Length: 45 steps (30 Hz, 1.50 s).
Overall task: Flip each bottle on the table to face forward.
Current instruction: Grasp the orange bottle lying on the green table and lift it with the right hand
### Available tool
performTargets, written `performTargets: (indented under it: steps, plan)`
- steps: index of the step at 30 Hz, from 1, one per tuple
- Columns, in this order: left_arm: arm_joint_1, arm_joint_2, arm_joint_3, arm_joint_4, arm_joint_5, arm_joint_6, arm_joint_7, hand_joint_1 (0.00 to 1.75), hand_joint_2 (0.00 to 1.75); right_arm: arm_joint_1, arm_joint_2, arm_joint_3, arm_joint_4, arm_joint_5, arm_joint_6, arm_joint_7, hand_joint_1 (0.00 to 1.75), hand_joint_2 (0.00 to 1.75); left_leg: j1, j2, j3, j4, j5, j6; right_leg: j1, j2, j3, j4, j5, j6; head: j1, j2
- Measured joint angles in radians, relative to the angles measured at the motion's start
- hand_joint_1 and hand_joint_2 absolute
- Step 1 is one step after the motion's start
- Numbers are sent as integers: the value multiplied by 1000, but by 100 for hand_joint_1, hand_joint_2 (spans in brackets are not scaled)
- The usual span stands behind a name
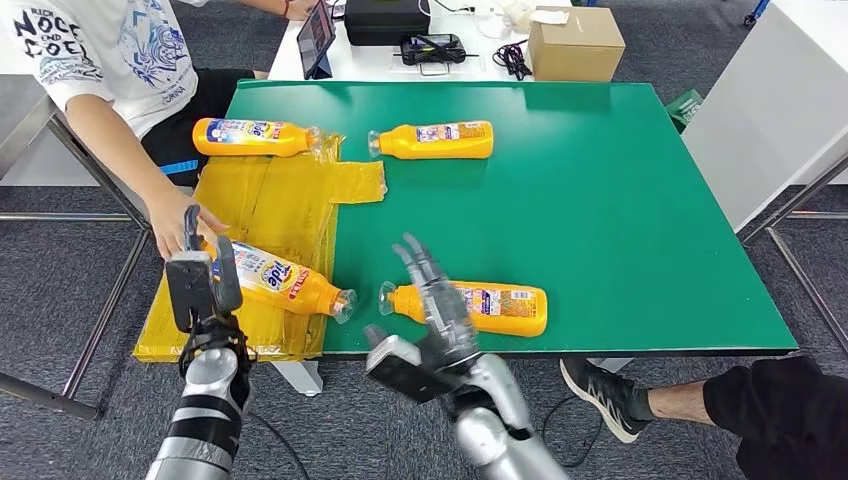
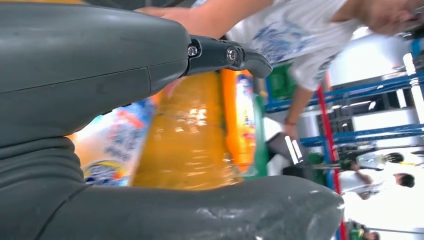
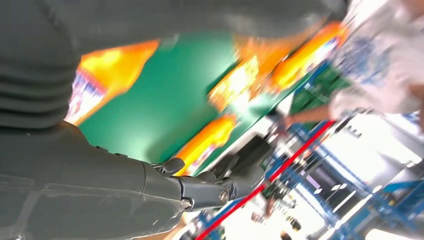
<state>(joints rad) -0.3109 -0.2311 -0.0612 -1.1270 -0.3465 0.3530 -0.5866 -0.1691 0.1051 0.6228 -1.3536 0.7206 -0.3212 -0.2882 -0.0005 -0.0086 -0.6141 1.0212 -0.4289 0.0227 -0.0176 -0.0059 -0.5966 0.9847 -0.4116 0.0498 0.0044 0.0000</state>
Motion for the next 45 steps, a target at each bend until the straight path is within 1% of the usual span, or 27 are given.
performTargets:
  steps: [3, 6, 9, 12, 16, 20, 29, 34, 39, 45]
  plan:
    - [16, 6, 5, 0, 25, -24, 8, 0, 175, 1, -23, -41, -20, 31, 10, 12, 0, 175, 0, 0, 0, 0, 0, 0, 0, 0, 0, 0, 0, 0, 0, 0]
    - [33, 9, 16, 0, 72, -64, 39, 0, 175, -2, -50, -72, -30, 87, 14, 78, 0, 175, 0, 0, 0, 0, -1, 0, 0, 0, 0, 0, 0, 0, 0, 0]
    - [79, 13, 36, 0, 95, -100, 45, 0, 175, -14, -105, -129, -32, 116, 71, 148, 0, 175, 0, 0, 0, 0, -1, 0, 0, 0, 0, 0, 0, 0, 0, 0]
    - [122, 19, 50, -3, 75, -121, 38, 0, 175, -40, -156, -183, -17, 124, 153, 177, 0, 175, 0, 0, -1, 0, -1, 0, 0, 0, 0, -1, 0, 0, 0, 0]
    - [147, 22, 56, -3, 39, -134, 39, 0, 175, -83, -191, -208, 38, 103, 243, 191, 0, 175, 0, 0, -1, 0, 0, 0, 0, 0, 0, -1, 0, 0, 0, 0]
    - [145, 23, 57, 5, 21, -139, 41, 0, 175, -126, -201, -207, 128, 60, 305, 191, 0, 175, 0, 0, 0, 0, 0, 0, 0, 0, 0, 0, 0, 0, -1, 0]
    - [128, 23, 54, 35, 11, -143, 41, 0, 175, -189, -207, -189, 255, 29, 343, 189, 0, 175, 0, 0, -1, 0, 0, 0, 0, 0, 0, 0, 0, 0, -1, 0]
    - [106, 23, 46, 63, 2, -140, 38, 0, 175, -242, -207, -148, 332, 4, 374, 184, 0, 175, 0, 0, 0, 0, 0, 0, 0, 0, 0, 0, 0, 1, 0, 0]
    - [92, 23, 45, 88, 2, -139, 37, 0, 175, -290, -209, -107, 381, -17, 407, 181, 0, 175, 0, 0, 0, 0, 0, 0, 0, 0, 0, 0, 1, 1, 0, 0]
    - [84, 23, 45, 107, 2, -139, 37, 0, 175, -315, -214, -88, 409, -22, 414, 180, 0, 175, 0, 0, 0, 0, 0, 0, 0, 0, 0, 0, 1, 1, -1, 0]
